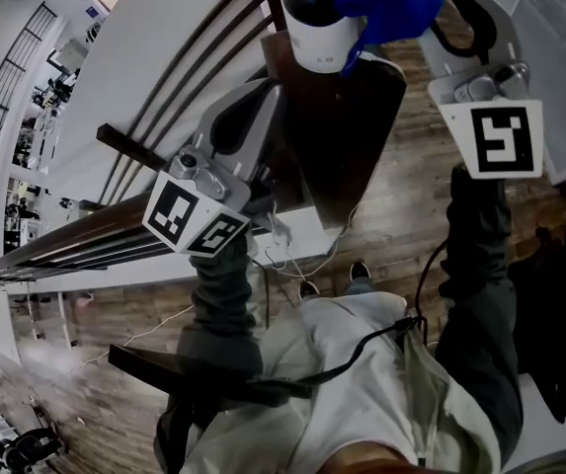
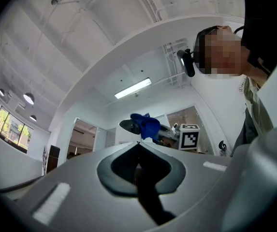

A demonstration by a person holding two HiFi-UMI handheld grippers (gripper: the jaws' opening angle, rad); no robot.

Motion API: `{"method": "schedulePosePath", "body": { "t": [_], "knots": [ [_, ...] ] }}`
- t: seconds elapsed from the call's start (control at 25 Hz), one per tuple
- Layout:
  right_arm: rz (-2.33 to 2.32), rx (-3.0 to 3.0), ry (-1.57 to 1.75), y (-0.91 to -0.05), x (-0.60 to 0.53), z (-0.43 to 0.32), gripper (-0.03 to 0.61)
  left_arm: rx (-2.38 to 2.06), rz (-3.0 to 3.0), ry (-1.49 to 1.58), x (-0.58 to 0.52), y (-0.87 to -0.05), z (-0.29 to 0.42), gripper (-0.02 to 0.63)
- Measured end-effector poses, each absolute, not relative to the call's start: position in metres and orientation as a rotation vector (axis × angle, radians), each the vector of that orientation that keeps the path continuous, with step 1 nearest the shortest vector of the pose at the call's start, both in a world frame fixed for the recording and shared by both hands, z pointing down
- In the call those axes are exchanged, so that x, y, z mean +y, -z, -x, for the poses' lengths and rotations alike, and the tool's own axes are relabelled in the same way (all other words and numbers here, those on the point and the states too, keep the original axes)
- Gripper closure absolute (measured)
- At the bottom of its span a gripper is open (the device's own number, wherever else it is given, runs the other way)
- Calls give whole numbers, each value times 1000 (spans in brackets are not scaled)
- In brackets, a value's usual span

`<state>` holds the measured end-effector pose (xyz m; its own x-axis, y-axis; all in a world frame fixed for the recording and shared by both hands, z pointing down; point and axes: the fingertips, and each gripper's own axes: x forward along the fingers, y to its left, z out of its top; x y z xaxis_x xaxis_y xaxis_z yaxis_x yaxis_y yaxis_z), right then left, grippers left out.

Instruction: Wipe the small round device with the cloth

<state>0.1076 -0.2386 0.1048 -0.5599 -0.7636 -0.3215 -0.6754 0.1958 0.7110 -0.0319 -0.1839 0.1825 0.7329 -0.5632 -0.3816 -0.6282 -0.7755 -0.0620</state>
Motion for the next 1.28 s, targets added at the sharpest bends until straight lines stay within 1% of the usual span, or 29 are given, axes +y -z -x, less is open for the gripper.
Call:
{"method": "schedulePosePath", "body": {
  "t": [0.08,0.2,0.36,0.48,0.6,0.72,0.8,0.92,1.08,1.16,1.28],
  "knots": [
    [-1382,-2422,1248,-101,-253,-99,449,955,2750,-510,-184,-183,31,612],
    [-1280,-2464,1173,-126,-264,-82,449,960,2757,-506,-184,-187,31,612],
    [-1159,-2476,1030,-173,-264,-86,457,969,2765,-497,-187,-191,34,612],
    [-1153,-2477,998,-175,-266,-93,456,982,2766,-506,-191,-191,37,612],
    [-1224,-2460,1064,-150,-267,-98,456,981,2774,-512,-190,-192,36,612],
    [-1273,-2406,1208,-104,-260,-95,456,980,2774,-506,-189,-189,35,612],
    [-1221,-2317,1321,-81,-256,-79,456,984,2773,-506,-189,-187,36,612],
    [-1119,-2164,1472,-69,-248,-51,456,991,2769,-512,-185,-186,39,612],
    [-1115,-2032,1547,-85,-223,-56,456,996,2770,-507,-179,-188,42,612],
    [-1100,-1994,1553,-109,-206,-60,456,1007,2768,-510,-180,-191,44,612],
    [-941,-1941,1558,-156,-182,-49,456,1020,2761,-520,-179,-191,48,612]
  ]
}}
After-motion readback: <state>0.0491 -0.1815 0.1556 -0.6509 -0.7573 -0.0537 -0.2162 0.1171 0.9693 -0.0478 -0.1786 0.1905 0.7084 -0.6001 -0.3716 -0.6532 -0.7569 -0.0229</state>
